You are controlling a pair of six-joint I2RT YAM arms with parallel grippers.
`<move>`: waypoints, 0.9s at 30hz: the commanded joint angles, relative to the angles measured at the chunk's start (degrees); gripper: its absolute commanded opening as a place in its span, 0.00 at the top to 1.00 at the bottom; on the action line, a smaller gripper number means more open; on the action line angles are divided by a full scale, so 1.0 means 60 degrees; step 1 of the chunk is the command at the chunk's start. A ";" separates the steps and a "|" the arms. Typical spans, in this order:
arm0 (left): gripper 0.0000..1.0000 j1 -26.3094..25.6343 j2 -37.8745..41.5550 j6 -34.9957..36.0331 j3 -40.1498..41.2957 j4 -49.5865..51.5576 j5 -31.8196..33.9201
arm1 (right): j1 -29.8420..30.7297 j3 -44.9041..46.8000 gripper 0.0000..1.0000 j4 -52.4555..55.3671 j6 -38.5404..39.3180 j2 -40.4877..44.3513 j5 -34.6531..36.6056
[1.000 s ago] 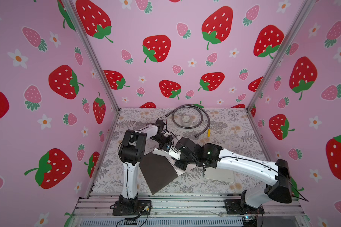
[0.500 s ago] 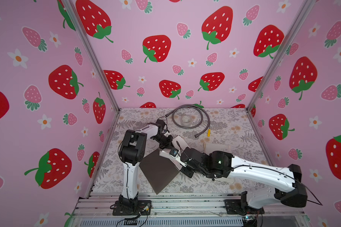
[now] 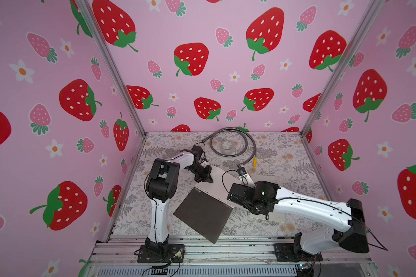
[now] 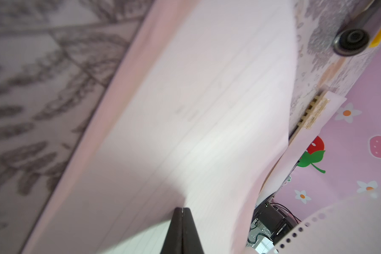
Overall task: Tear off pages from different notebooks
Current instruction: Tear off the paper from the notebook.
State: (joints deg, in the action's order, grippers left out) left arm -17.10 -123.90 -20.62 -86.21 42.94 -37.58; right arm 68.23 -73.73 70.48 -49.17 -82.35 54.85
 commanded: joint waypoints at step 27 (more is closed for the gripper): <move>1.00 -0.2188 -0.0936 0.0501 -0.1656 0.0805 0.0007 | -0.1822 0.1678 1.00 -0.3583 0.1720 -0.0188 -0.2003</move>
State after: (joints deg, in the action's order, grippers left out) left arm -30.11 -126.50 -19.22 -94.61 43.86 -38.94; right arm 57.69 -61.54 50.17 -41.32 -83.09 41.52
